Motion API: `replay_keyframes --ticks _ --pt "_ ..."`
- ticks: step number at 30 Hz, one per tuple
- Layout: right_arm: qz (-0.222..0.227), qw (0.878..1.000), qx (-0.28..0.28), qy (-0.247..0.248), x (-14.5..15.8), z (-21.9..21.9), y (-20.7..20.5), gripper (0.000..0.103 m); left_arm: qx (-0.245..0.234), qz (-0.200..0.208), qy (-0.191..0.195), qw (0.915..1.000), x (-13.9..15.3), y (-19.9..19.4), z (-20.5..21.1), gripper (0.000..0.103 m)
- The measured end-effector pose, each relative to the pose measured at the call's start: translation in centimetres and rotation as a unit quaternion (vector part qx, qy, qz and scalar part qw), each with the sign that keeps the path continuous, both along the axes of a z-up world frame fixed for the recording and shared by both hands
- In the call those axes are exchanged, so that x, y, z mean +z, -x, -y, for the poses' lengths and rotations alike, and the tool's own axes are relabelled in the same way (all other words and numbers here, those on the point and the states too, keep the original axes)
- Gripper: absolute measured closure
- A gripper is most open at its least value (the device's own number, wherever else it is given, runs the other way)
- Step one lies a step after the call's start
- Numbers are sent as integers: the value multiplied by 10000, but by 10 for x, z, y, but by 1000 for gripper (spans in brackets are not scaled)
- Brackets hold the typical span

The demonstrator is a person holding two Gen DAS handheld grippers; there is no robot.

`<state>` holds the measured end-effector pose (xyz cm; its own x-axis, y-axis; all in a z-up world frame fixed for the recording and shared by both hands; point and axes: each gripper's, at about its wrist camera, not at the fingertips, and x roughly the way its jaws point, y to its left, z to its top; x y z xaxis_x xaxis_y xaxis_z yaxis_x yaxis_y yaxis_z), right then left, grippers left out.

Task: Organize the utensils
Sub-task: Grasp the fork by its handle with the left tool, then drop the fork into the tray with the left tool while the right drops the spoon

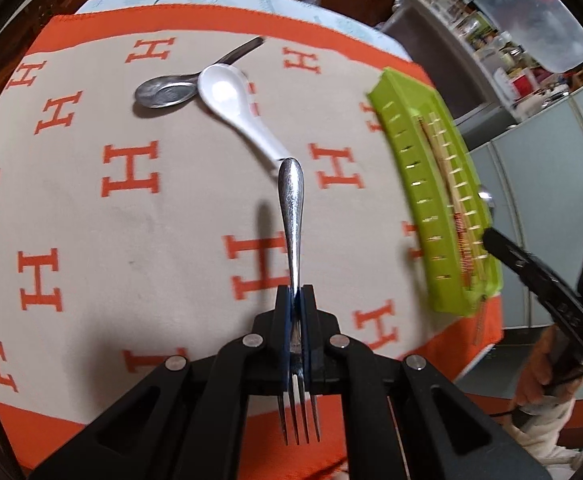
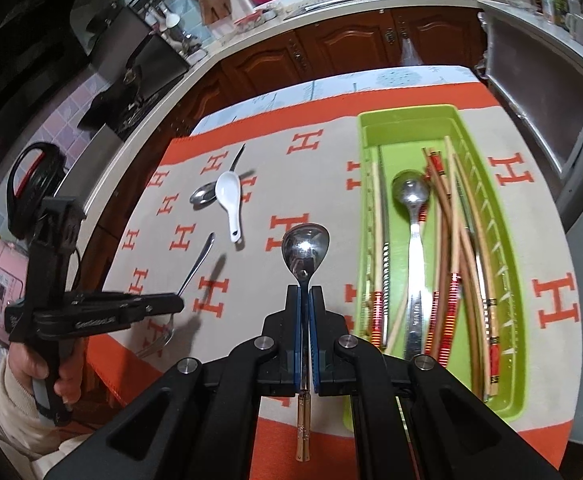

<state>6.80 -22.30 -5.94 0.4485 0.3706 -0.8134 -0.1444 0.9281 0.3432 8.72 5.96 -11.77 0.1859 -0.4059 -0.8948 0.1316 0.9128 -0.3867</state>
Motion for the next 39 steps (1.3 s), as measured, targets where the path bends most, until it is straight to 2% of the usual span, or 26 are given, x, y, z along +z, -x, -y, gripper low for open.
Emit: replay_keyframes --ticks 6,13,16,20,23,27,28,30,32,37,39 --pt "81 9993 -338 113 9 25 -4 100 -271 240 293 9989 31 -7 34 101" --pt "-35 9971 -600 473 1 67 -31 100 -689 393 469 9957 52 -34 112 101" --pt "-118 9957 -612 687 -8 78 -43 100 -744 286 518 9955 47 -52 144 101" --pt "-227 9935 -650 905 -22 89 -60 99 -676 186 326 9970 28 -73 180 101" --pt "-302 9940 -666 809 -31 96 -69 99 -607 57 111 9981 9 -85 196 101" --pt "-337 9932 -753 819 -37 101 -72 96 -548 -111 45 9984 -6 -87 201 100" --pt "-346 9931 -768 821 -38 102 -72 95 -574 -90 18 9983 -6 -86 201 99" --pt "-349 9931 -790 796 -40 104 -71 94 -634 -9 -17 9980 -3 -79 202 83" --pt "-345 9929 -829 786 -39 105 -67 93 -660 106 -34 9978 3 -72 201 76" --pt "-375 9921 -937 748 -34 99 -46 93 -856 479 -244 9949 20 -47 193 72" --pt "-376 9924 -916 732 -32 96 -38 93 -880 586 -351 9938 26 -39 186 64"
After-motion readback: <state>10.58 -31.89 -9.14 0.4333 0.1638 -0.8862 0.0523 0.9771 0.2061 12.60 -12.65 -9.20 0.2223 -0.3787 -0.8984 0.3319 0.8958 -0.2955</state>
